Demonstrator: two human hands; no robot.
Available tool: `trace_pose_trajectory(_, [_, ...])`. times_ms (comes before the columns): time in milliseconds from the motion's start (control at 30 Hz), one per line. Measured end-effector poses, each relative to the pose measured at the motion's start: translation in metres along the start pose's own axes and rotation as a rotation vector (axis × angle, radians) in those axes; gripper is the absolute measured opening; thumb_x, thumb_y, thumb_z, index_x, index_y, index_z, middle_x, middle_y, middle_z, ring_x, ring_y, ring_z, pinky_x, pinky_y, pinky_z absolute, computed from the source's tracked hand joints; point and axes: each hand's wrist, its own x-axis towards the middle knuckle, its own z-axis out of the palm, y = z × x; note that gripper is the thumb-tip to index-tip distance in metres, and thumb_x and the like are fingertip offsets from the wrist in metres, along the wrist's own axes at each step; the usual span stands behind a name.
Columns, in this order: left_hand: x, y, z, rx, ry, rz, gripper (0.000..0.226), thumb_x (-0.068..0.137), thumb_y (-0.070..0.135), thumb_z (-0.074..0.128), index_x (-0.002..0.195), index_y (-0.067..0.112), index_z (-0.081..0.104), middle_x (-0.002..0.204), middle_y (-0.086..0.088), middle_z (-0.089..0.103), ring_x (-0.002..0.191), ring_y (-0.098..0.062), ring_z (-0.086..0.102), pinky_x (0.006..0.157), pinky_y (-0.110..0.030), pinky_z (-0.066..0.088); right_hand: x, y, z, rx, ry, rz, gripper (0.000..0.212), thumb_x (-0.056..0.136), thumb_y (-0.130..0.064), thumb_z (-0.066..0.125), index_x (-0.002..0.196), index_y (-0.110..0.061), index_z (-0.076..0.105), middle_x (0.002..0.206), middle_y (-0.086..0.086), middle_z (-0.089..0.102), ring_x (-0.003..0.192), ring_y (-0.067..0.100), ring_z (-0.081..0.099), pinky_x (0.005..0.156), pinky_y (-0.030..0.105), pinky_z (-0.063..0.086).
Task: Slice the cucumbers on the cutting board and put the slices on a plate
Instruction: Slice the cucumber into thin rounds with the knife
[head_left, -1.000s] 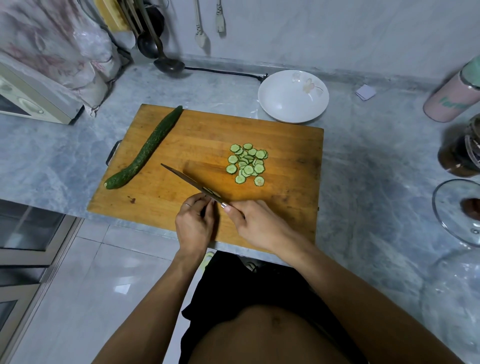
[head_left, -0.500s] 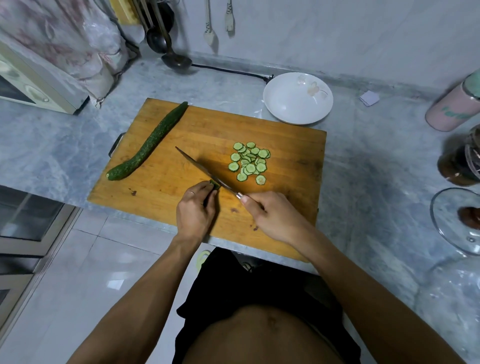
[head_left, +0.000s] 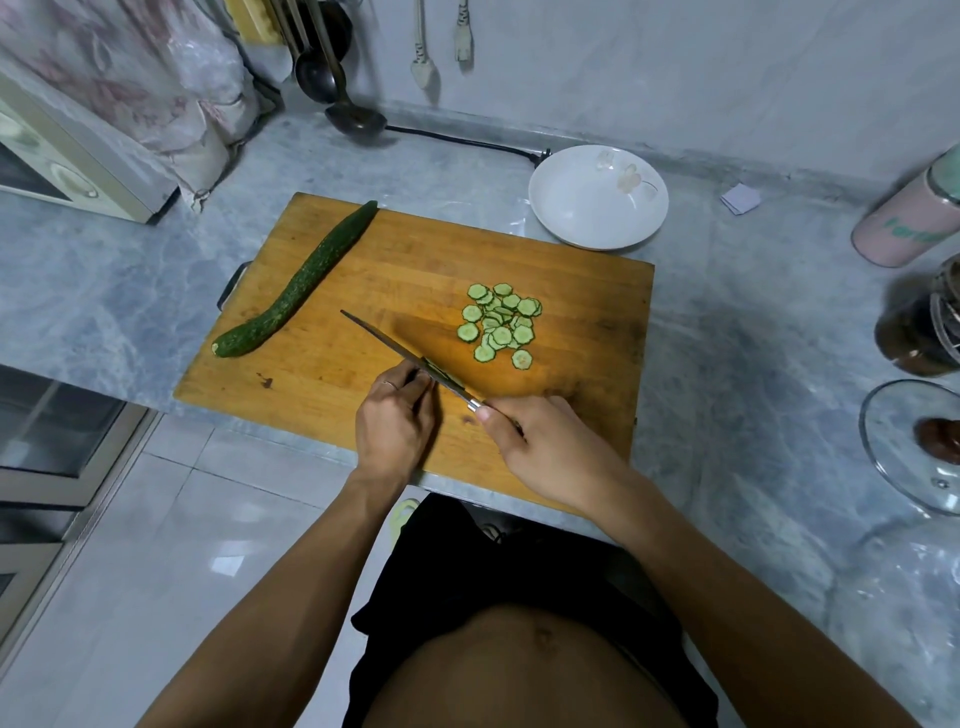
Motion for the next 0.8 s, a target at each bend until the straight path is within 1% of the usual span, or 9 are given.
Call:
trace_pose_trajectory(133, [-0.001, -0.002, 0.003, 0.003, -0.005, 0.002, 0.02, 0.085, 0.01, 0.061, 0.097, 0.003, 0.076, 0.112, -0.011, 0.07, 0.101, -0.03, 0.065, 0.076, -0.033, 0.054, 0.004, -0.004, 0.001, 0.012, 0.003, 0.016, 0.039, 0.106, -0.043, 0.039, 0.075, -0.025, 0.056, 0.063, -0.001, 0.045, 0.062, 0.015, 0.044, 0.055, 0.036, 0.035])
trace_pose_trajectory(200, [-0.001, -0.003, 0.004, -0.002, -0.01, -0.007, 0.02, 0.086, 0.009, 0.062, 0.1, 0.004, 0.076, 0.115, -0.011, 0.069, 0.102, -0.03, 0.065, 0.078, -0.032, 0.053, 0.008, -0.005, 0.002, 0.019, 0.013, 0.034, 0.042, 0.106, -0.042, 0.039, 0.07, -0.022, 0.051, 0.064, 0.0, 0.046, 0.06, 0.014, 0.044, 0.054, 0.033, 0.034])
trace_pose_trajectory(300, [-0.001, -0.003, 0.006, -0.005, -0.007, -0.012, 0.023, 0.086, 0.013, 0.058, 0.098, 0.004, 0.076, 0.115, -0.01, 0.069, 0.102, -0.029, 0.064, 0.077, -0.033, 0.055, 0.018, -0.007, 0.007, 0.019, 0.014, 0.055, 0.044, 0.106, -0.042, 0.04, 0.071, -0.018, 0.053, 0.063, 0.001, 0.047, 0.056, 0.017, 0.045, 0.055, 0.032, 0.036])
trace_pose_trajectory(400, [-0.001, -0.001, 0.005, -0.004, 0.006, -0.005, 0.021, 0.084, 0.01, 0.059, 0.094, 0.003, 0.076, 0.113, -0.009, 0.07, 0.1, -0.029, 0.065, 0.073, -0.032, 0.053, 0.025, -0.009, 0.014, 0.001, 0.032, 0.07, 0.045, 0.105, -0.043, 0.039, 0.064, -0.024, 0.04, 0.064, 0.004, 0.045, 0.059, 0.025, 0.043, 0.056, 0.035, 0.038])
trace_pose_trajectory(467, [-0.001, -0.001, 0.006, 0.003, 0.011, -0.008, 0.02, 0.084, 0.01, 0.059, 0.093, 0.002, 0.075, 0.112, -0.009, 0.07, 0.098, -0.029, 0.065, 0.072, -0.031, 0.052, 0.026, -0.009, 0.017, -0.023, 0.036, 0.072, 0.045, 0.105, -0.043, 0.039, 0.064, -0.026, 0.038, 0.066, 0.005, 0.046, 0.062, 0.028, 0.044, 0.056, 0.036, 0.037])
trace_pose_trajectory(567, [-0.001, -0.003, 0.005, 0.017, -0.01, -0.029, 0.023, 0.087, 0.014, 0.059, 0.1, 0.005, 0.075, 0.115, -0.01, 0.069, 0.101, -0.03, 0.065, 0.074, -0.034, 0.055, 0.026, -0.006, 0.014, -0.004, 0.049, 0.07, 0.042, 0.106, -0.041, 0.04, 0.073, -0.019, 0.053, 0.064, 0.003, 0.05, 0.057, 0.024, 0.048, 0.054, 0.034, 0.038])
trace_pose_trajectory(600, [-0.001, -0.003, 0.003, 0.029, -0.023, -0.035, 0.023, 0.087, 0.014, 0.061, 0.104, 0.007, 0.075, 0.117, -0.009, 0.069, 0.102, -0.029, 0.065, 0.075, -0.035, 0.056, 0.027, -0.005, 0.012, 0.016, 0.053, 0.07, 0.042, 0.106, -0.041, 0.041, 0.074, -0.017, 0.054, 0.063, 0.002, 0.049, 0.055, 0.021, 0.047, 0.053, 0.034, 0.037])
trace_pose_trajectory(700, [-0.002, 0.0, -0.002, 0.048, -0.049, -0.074, 0.026, 0.086, 0.011, 0.068, 0.111, 0.012, 0.074, 0.12, -0.006, 0.068, 0.106, -0.026, 0.064, 0.081, -0.034, 0.054, 0.028, -0.001, 0.005, 0.052, 0.078, 0.066, 0.046, 0.106, -0.038, 0.042, 0.063, -0.022, 0.042, 0.058, -0.004, 0.043, 0.053, 0.014, 0.043, 0.053, 0.031, 0.035])
trace_pose_trajectory(800, [-0.002, 0.002, -0.002, -0.01, -0.026, -0.118, 0.026, 0.087, 0.01, 0.068, 0.112, 0.01, 0.073, 0.119, -0.008, 0.069, 0.107, -0.027, 0.064, 0.087, -0.035, 0.054, 0.024, 0.005, -0.002, 0.035, 0.091, 0.058, 0.047, 0.106, -0.04, 0.042, 0.062, -0.021, 0.041, 0.057, -0.003, 0.042, 0.05, 0.011, 0.04, 0.05, 0.028, 0.029])
